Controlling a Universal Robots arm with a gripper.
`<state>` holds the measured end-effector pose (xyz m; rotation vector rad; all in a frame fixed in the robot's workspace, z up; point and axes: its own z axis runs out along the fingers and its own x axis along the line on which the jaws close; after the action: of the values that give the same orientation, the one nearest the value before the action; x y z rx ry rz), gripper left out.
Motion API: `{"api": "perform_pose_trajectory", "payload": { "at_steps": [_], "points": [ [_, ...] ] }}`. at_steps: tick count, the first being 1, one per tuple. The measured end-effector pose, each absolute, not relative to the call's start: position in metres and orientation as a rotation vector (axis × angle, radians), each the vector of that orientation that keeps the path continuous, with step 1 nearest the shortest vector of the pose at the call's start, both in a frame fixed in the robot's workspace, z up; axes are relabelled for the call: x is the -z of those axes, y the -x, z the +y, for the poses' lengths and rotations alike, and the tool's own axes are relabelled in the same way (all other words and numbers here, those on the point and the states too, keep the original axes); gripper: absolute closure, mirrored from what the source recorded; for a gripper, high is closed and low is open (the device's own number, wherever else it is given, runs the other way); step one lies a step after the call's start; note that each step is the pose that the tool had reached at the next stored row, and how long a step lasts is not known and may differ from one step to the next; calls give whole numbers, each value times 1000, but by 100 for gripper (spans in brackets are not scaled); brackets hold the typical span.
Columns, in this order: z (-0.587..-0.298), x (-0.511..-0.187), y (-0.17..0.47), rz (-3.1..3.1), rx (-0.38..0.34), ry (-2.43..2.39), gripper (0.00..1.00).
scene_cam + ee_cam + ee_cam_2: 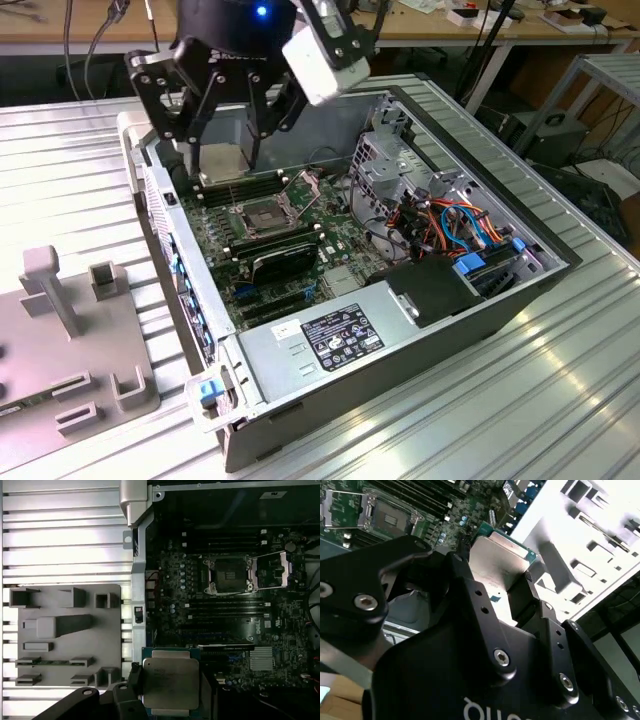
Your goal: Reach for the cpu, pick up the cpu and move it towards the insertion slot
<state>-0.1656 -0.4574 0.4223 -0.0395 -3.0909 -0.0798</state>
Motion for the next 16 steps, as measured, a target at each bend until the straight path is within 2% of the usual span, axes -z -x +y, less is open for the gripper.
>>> {"api": "perform_pose_trajectory", "payload": {
  "at_steps": [16],
  "points": [
    [-445,-403,84,-3091,81,41,45]
  ]
}}
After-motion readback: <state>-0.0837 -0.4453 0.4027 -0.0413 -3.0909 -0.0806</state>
